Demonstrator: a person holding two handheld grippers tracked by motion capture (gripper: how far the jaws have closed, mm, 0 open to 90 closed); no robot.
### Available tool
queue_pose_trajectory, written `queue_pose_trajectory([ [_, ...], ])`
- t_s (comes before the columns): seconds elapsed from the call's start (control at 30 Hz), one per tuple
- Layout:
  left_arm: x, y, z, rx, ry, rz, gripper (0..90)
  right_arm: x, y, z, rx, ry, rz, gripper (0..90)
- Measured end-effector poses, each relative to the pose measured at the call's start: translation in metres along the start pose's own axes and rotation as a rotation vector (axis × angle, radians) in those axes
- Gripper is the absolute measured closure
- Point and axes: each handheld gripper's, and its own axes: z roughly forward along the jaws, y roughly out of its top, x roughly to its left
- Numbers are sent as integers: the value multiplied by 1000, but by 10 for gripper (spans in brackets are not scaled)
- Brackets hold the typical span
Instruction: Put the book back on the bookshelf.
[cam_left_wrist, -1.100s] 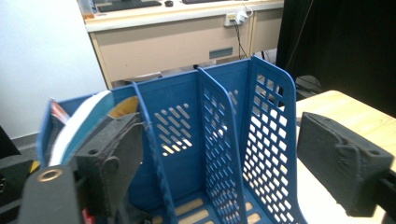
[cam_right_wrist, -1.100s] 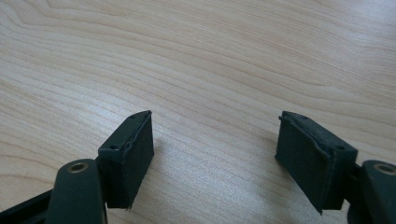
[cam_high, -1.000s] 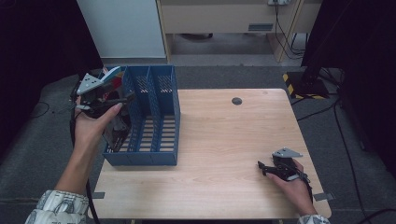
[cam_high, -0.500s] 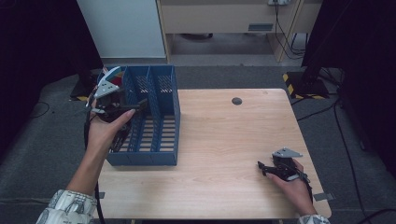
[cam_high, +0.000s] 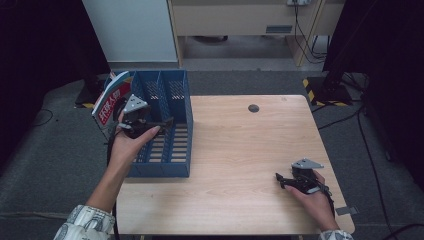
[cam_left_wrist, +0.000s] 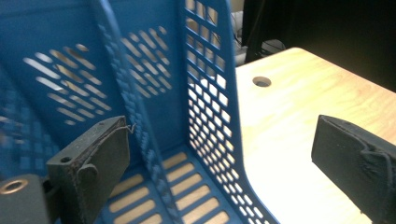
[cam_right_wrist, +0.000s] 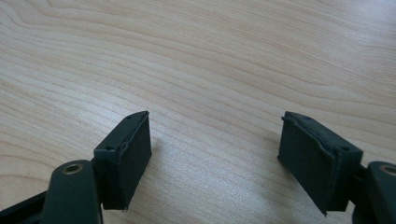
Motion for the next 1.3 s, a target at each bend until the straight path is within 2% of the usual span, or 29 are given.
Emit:
queue_pose_trajectory([
  [0.13, -11, -5, 7, 9, -24, 5, 35, 0, 0, 0, 1, -3, 4, 239],
  [0.2, -23, -9, 14, 20, -49, 13, 31, 0, 0, 0, 2, -4, 5, 233],
  [0.23, -23, -9, 14, 20, -49, 13, 26, 0, 0, 0, 2, -4, 5, 233],
  [0.33, -38, -15, 21, 28, -52, 29, 22, 1, 0, 0, 5, -5, 9, 224],
  [0.37, -46, -19, 26, 41, -72, 40, 21, 1, 0, 0, 7, -2, 9, 218],
  [0.4, -46, -19, 26, 41, -72, 40, 21, 1, 0, 0, 7, -2, 9, 218],
  [0.53, -69, -27, 39, 63, -117, 58, 20, 1, 0, 0, 12, 0, 6, 198],
  [0.57, -69, -27, 39, 63, -117, 58, 20, 1, 0, 0, 12, 0, 6, 198],
  [0.67, -86, -33, 51, 88, -146, 68, 21, 1, 0, 1, 17, -4, 10, 165],
  [0.7, -86, -33, 51, 88, -146, 68, 21, 1, 0, 1, 17, -4, 10, 165],
  [0.73, -95, -36, 57, 105, -159, 83, 23, 1, 0, 1, 18, -4, 9, 160],
  [0.77, -95, -36, 57, 105, -159, 83, 23, 1, 0, 1, 18, -3, 9, 159],
  [0.8, -105, -38, 62, 118, -172, 91, 24, 1, 0, 1, 18, -4, 9, 158],
  [0.83, -105, -38, 62, 118, -172, 91, 25, 1, 0, 1, 18, -4, 9, 158],
  [1.0, -128, -41, 70, 122, -216, 102, 23, 1, 0, 1, 19, -5, 8, 154],
  [1.07, -140, -45, 77, 137, -231, 114, 26, 1, 0, 1, 20, -5, 6, 153],
  [1.1, -140, -45, 77, 137, -231, 114, 28, 1, 0, 1, 20, -5, 6, 153],
  [1.2, -158, -53, 86, 171, -255, 139, 28, 1, 0, 1, 21, -4, 8, 152],
  [1.23, -158, -53, 86, 171, -255, 139, 28, 1, 0, 1, 21, -4, 8, 152],
  [1.3, -168, -58, 91, 188, -270, 153, 28, 1, 0, 1, 20, -5, 6, 151],
])
